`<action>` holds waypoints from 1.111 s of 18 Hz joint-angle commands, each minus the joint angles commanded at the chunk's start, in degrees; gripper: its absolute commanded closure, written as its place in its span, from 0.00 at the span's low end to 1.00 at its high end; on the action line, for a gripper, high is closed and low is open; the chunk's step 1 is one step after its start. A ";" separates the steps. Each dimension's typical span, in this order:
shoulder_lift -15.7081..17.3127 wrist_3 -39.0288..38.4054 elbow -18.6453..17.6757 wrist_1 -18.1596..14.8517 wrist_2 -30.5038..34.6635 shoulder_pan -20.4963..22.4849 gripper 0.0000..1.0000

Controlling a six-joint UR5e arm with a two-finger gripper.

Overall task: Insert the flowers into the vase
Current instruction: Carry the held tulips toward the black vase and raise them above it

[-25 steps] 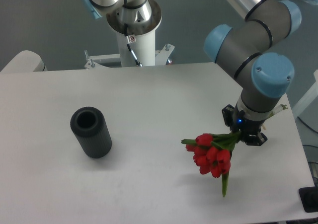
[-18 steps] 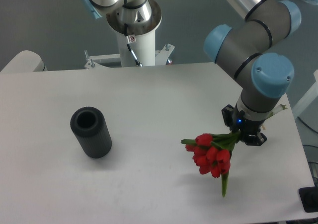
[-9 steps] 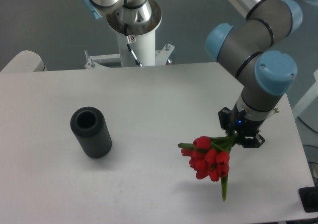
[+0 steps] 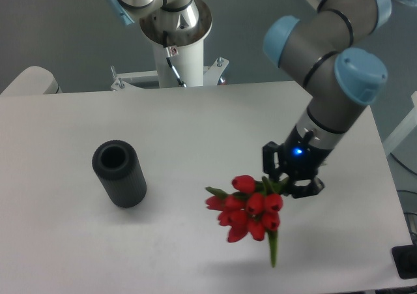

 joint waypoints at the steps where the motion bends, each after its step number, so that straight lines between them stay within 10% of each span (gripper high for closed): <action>1: 0.44 0.00 -0.61 -0.09 -2.46 -0.17 0.94; 13: 2.73 -8.16 -4.49 0.09 -28.99 -2.73 0.96; 20: 10.71 -8.09 -15.54 0.61 -42.98 -2.03 0.95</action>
